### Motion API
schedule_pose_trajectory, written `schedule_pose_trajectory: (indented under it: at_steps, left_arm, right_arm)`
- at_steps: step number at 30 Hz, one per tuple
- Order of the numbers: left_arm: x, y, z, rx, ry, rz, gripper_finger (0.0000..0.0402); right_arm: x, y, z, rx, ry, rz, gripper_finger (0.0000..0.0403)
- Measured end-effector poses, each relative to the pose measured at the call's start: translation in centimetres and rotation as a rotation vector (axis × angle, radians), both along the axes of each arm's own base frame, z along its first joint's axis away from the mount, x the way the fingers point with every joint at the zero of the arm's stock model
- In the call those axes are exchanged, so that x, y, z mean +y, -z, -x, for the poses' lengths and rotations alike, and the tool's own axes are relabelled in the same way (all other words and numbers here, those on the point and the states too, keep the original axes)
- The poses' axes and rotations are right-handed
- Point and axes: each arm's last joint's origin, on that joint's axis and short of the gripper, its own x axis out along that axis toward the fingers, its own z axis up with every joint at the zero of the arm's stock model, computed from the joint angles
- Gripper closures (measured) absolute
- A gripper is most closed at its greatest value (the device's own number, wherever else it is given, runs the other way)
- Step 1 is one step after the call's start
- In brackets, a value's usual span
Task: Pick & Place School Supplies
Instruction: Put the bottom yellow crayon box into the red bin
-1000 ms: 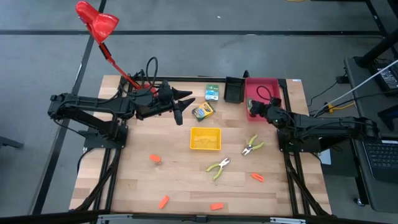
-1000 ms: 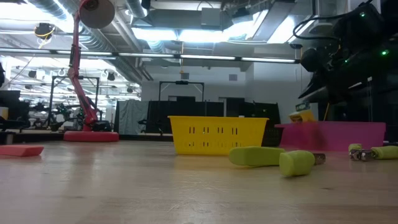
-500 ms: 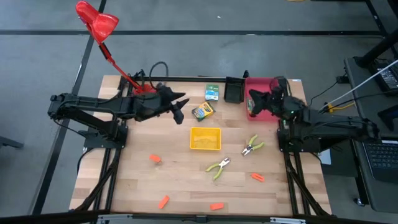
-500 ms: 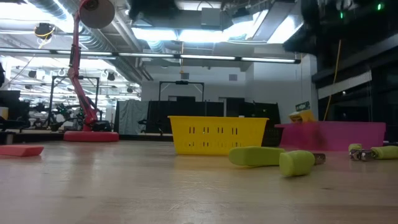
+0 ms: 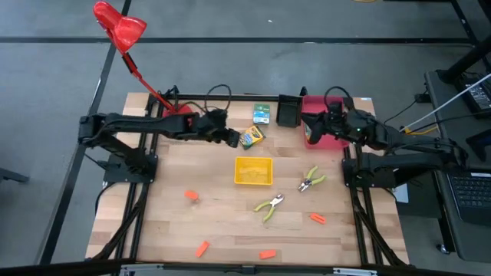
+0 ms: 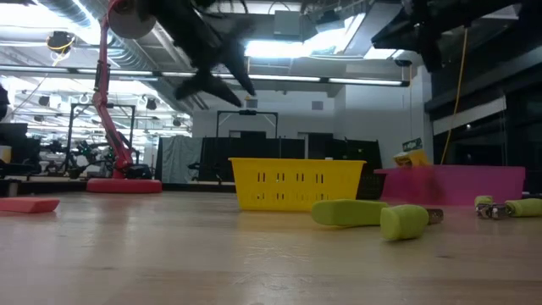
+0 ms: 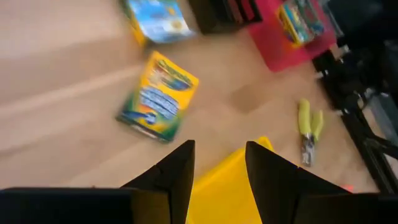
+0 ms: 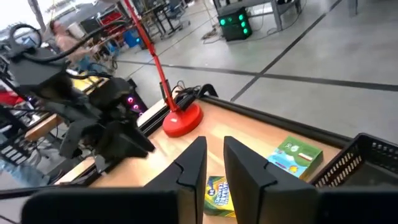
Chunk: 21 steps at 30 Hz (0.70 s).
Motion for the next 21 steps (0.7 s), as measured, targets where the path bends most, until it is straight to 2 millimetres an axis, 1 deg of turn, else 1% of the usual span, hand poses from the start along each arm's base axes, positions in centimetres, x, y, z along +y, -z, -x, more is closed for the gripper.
schedule_pose_trajectory:
  at_steps: [3, 5, 7, 10, 11, 16, 19, 21]
  left_arm:
    - [0.6, 1.3, -1.3, -0.02, 0.027, 0.052, 0.0269]
    - [0.8, 2.0, -1.7, -0.006, 0.03, 0.064, 0.0288]
    - [0.6, 2.8, -2.1, 0.024, 0.021, 0.062, 0.032]
    - [0.5, 3.6, -2.2, 0.065, -0.021, 0.051, 0.0378]
    - [0.5, 3.7, -2.3, 0.066, -0.032, 0.054, 0.0389]
    - [0.7, 5.2, -3.1, 0.079, -0.037, 0.09, 0.0398]
    - [1.0, 6.4, -3.6, 0.096, -0.056, 0.12, 0.0399]
    - [1.2, 7.0, -4.0, 0.08, -0.074, 0.132, 0.0399]
  right_arm:
    - [0.1, 0.0, -0.3, 0.007, -0.013, -0.008, 0.0348]
    - [0.2, 0.0, -0.3, -0.001, -0.017, -0.022, 0.0349]
    - [0.3, 0.1, -0.3, 0.0, -0.02, -0.029, 0.0349]
    - [0.6, -0.1, -0.2, -0.008, -0.03, -0.026, 0.0349]
    - [0.7, -0.1, -0.2, -0.006, -0.034, -0.026, 0.0349]
    - [1.0, -0.1, -0.2, -0.006, -0.052, -0.021, 0.0349]
    - [1.0, -0.1, -0.2, -0.002, -0.056, -0.012, 0.0349]
    - [1.0, -0.1, -0.2, -0.002, -0.057, -0.006, 0.0349]
